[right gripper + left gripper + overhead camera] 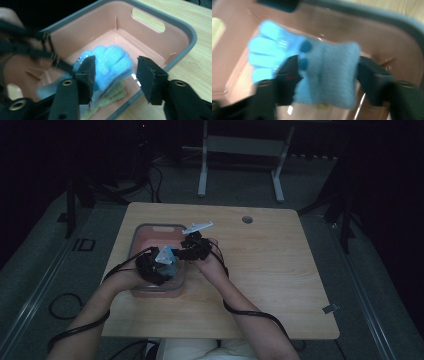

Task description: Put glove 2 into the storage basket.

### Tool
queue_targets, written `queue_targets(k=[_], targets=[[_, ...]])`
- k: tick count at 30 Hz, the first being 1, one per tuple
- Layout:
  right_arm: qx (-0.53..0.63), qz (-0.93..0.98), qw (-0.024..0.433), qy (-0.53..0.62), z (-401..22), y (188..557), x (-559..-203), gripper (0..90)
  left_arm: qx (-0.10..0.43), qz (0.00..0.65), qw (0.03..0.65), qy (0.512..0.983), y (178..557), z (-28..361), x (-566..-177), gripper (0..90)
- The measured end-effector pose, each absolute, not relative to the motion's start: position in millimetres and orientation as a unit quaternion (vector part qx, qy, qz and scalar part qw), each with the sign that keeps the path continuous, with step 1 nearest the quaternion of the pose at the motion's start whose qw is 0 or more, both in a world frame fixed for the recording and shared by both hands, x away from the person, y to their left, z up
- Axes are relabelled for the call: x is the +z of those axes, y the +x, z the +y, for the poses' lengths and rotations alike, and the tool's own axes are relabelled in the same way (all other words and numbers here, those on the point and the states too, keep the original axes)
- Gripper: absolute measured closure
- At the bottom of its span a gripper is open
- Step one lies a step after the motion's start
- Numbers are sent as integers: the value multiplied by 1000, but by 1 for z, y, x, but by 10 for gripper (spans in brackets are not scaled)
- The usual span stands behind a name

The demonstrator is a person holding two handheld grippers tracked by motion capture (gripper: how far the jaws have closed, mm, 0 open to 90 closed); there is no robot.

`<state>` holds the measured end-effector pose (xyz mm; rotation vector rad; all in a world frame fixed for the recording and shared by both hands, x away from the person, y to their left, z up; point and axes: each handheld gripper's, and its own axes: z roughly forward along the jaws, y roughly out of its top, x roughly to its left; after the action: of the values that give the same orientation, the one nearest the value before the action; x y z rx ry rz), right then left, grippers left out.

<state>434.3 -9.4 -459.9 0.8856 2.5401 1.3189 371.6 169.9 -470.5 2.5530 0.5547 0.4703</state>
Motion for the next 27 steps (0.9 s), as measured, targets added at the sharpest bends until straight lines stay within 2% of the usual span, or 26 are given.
queue_targets(k=[3,6,8,12,18,27], targets=[[447,844,67,290,-16,431,-456,413,177,221,262,923,370,170,-459,180],[450,845,61,283,-21,428,-453,336,176,225,281,916,367,169,-450,131],[461,844,47,272,-26,424,-451,247,174,226,293,913,364,166,-445,95],[465,847,41,256,-34,418,-448,187,169,229,302,910,358,160,-440,25],[459,852,51,247,-51,411,-449,160,148,227,344,899,347,148,-437,24],[449,856,67,246,-81,406,-456,141,143,212,354,900,337,124,-440,24]])
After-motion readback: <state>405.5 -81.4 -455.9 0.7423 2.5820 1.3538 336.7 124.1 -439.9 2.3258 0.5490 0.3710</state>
